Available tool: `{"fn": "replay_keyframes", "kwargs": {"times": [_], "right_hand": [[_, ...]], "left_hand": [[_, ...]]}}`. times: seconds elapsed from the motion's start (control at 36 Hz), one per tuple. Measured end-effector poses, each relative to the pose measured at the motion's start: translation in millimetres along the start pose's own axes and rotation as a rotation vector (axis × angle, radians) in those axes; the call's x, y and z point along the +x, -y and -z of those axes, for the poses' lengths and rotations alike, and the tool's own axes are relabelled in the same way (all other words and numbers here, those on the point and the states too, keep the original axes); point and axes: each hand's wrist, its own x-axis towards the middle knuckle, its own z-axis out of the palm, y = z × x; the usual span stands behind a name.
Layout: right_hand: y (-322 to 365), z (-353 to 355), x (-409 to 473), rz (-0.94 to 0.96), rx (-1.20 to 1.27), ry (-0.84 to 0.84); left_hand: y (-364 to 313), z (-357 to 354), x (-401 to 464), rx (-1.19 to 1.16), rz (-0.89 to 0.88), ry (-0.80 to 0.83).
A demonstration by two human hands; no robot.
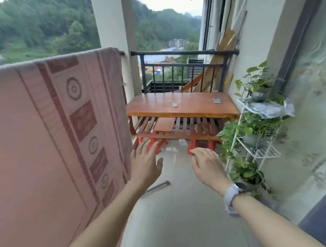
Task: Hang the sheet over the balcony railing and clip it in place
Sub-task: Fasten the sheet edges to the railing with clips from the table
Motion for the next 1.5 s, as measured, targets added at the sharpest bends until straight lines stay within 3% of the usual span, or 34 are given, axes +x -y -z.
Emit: {"fn": "replay_keyframes", "kwargs": {"times": [0.19,0.44,0.69,0.86,1.03,1.14,1.5], "right_hand": [[-119,-37,135,-0.05,-0.011,0.01],[-227,-108,288,-0.057,-0.031,0.158],[-290,-226,427,-0.082,0.026,0.287],[-328,-300,526,-0.147,0.017,0.485],[-360,-356,619,-0.189,0.049,0.525],[-386,-402,673,-0.2,0.074,0.544],[-465,-553,854,-0.279,0.079,0.764]], "left_hand": [[-34,-95,163,-0.05,-0.018,0.047],[-43,-181,330,-0.095,0.043,0.084],[21,-291,472,-0.132,0.165,0.166],[64,-363,574,-0.19,0.201,0.227],[96,-415,670,-0.122,0.267,0.287],[113,-456,722,-0.084,0.283,0.372],[148,-589,839,-0.15,0.579,0.546]]}}
